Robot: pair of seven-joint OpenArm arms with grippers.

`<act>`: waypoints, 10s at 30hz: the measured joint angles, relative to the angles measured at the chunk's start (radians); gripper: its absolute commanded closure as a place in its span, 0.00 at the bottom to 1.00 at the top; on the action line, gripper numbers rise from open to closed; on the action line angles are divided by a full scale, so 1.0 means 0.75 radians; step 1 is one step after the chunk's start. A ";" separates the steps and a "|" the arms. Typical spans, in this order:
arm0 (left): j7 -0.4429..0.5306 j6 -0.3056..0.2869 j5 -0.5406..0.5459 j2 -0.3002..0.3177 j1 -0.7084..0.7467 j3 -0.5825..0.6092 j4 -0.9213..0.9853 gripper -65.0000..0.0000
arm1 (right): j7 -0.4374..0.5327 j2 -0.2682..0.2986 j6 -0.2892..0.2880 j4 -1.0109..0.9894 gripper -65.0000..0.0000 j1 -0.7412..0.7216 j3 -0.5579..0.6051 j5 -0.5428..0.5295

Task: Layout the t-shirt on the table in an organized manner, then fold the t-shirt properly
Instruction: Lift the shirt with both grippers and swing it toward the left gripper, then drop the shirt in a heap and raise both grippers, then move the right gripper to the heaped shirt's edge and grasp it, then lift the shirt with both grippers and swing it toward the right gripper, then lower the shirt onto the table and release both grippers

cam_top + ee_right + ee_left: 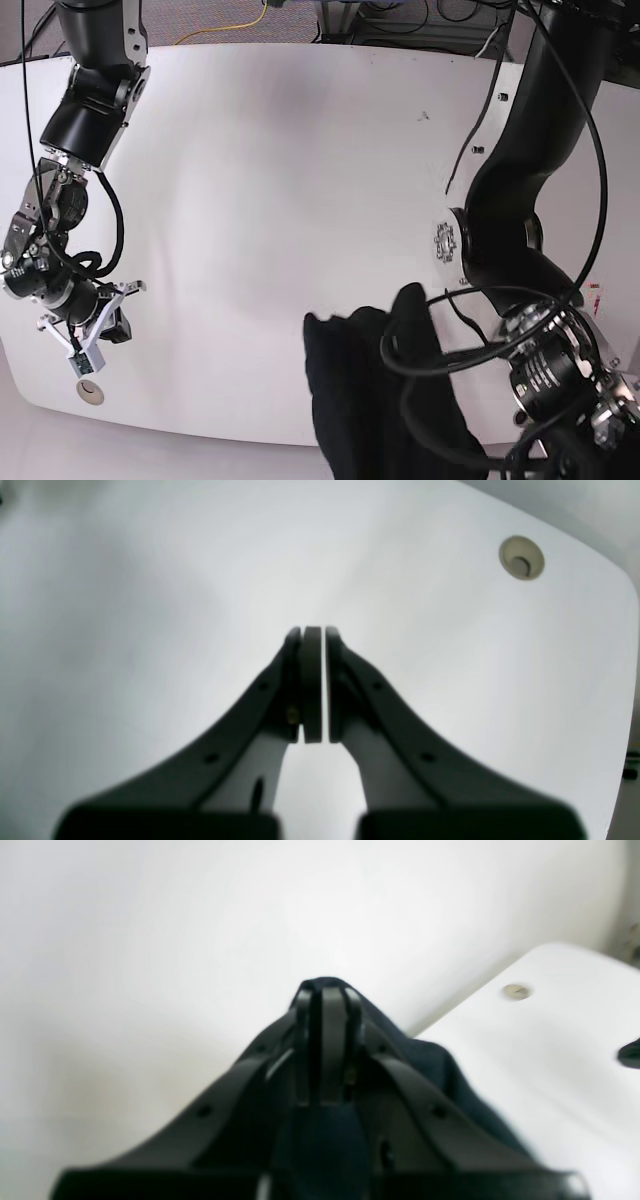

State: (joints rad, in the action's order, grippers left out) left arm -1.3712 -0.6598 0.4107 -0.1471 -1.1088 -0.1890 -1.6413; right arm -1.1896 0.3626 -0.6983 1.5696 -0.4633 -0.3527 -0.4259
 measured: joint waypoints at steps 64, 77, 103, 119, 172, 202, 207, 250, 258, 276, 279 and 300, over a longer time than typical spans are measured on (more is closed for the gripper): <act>-0.055 0.001 0.483 0.607 1.702 -0.612 -0.168 1.00 | 0.011 -0.561 0.008 -0.203 0.03 0.244 0.243 -0.066; -0.056 0.001 0.487 0.608 1.711 -0.612 -0.168 1.00 | 0.011 -0.662 0.008 -0.299 0.03 0.284 0.392 -0.070; -0.056 0.001 0.487 0.606 1.711 -0.610 -0.168 1.00 | 0.021 -0.683 0.007 -0.460 0.04 0.294 0.466 -0.168; -0.055 0.001 0.488 0.605 1.711 -0.610 -0.168 1.00 | 0.050 -0.682 0.008 -0.465 0.88 0.298 0.512 -0.207; 0.097 0.006 0.178 0.277 0.506 0.184 -0.168 1.00 | -0.024 -0.022 -0.002 0.055 1.00 -0.233 0.303 -0.245; 0.161 0.005 0.054 0.189 -0.097 0.098 0.037 1.00 | -0.064 0.220 -0.002 -0.363 1.00 -0.931 0.437 -0.231; 0.130 0.005 0.074 0.195 -0.049 0.064 0.039 1.00 | -0.102 0.218 -0.002 -0.338 1.00 -0.909 0.440 -0.232; 0.013 0.000 0.050 0.245 0.420 -0.138 -0.115 1.00 | -0.240 -0.057 -0.001 -0.169 1.00 -0.567 0.582 -0.365; 0.014 0.001 0.052 0.244 0.476 -0.137 -0.114 1.00 | -0.239 -0.025 0.003 0.035 1.00 -0.188 0.572 -0.343; 0.018 0.001 0.050 0.238 0.732 -0.137 -0.106 1.00 | -0.231 -0.115 -0.002 0.460 0.10 0.449 0.575 -0.350; 0.019 0.001 0.050 0.239 0.783 -0.137 -0.107 1.00 | -0.230 -0.118 -0.002 0.514 0.04 0.508 0.576 -0.364; 0.023 0.001 0.050 0.344 1.092 -0.192 -0.155 1.00 | -0.199 -0.120 0.008 0.326 0.04 0.205 0.307 -0.343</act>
State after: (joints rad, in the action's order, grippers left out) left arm -1.3540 -0.6590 0.4480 0.1108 -0.2901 -0.3332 -1.7573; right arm -1.3392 0.2726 -0.6926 1.8137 -0.3096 -0.1223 -0.6830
